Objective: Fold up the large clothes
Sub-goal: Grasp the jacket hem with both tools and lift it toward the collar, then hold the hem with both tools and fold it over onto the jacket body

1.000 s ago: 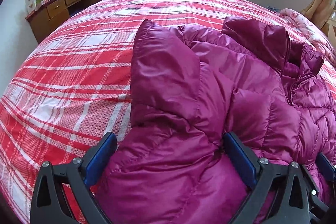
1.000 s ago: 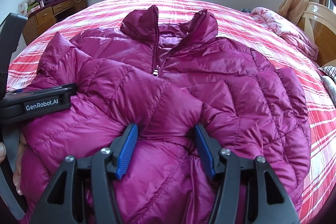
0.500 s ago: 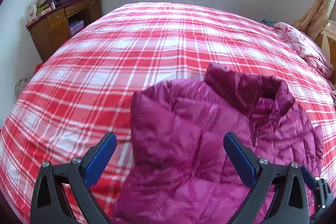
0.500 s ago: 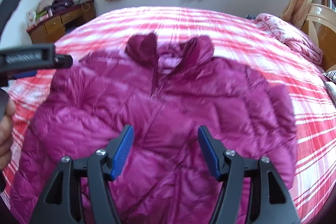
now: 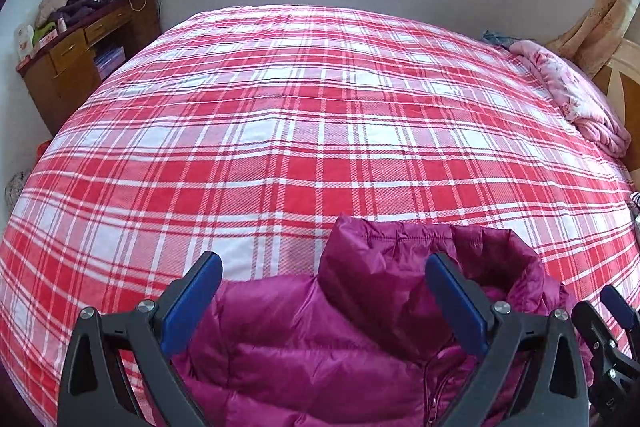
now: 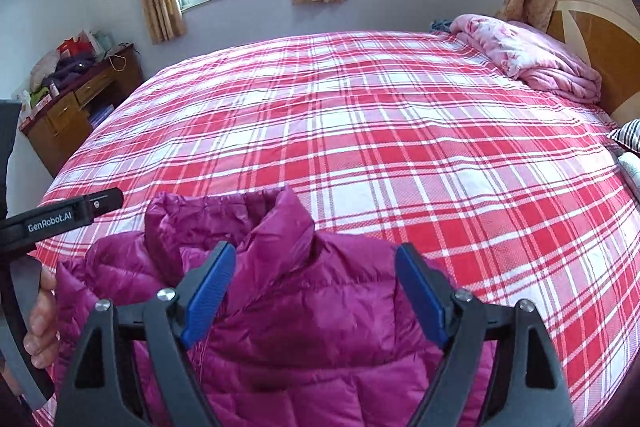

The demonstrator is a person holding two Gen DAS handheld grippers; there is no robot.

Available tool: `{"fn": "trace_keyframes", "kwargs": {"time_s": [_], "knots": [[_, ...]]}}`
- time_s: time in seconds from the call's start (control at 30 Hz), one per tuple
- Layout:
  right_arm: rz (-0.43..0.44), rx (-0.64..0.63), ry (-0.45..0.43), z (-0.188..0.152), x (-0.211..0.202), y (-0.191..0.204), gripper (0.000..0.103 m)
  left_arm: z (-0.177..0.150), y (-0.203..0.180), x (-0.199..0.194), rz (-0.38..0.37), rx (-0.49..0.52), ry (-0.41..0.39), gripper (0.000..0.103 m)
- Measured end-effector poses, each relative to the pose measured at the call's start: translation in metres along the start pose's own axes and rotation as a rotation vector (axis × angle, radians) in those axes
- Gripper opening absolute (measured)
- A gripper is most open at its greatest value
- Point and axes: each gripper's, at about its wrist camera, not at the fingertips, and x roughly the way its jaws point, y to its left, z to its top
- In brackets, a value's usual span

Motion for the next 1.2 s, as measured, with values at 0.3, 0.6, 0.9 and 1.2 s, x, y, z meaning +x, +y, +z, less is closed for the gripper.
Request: {"fn": "trace_keyframes", "kwargs": {"time_s": [0.3, 0.6, 0.9, 1.2], "knots": [[-0.005, -0.030, 0.087, 0.031, 0.050, 0.001, 0.085, 0.007, -0.016, 0.048, 0.039, 0.064, 0.048, 0.102], [-0.036, -0.151, 0.207, 0.006, 0.072, 0.015, 0.023, -0.019, -0.007, 0.048, -0.130, 0.066, 0.096, 0.032], [-0.097, -0.229, 0.142, -0.013, 0.038, 0.008, 0.010, -0.047, 0.004, 0.002, -0.166, 0.151, 0.027, 0.010], [-0.115, -0.256, 0.156, -0.045, 0.043, -0.004, 0.009, -0.088, 0.022, 0.001, -0.150, 0.166, 0.036, 0.008]]}}
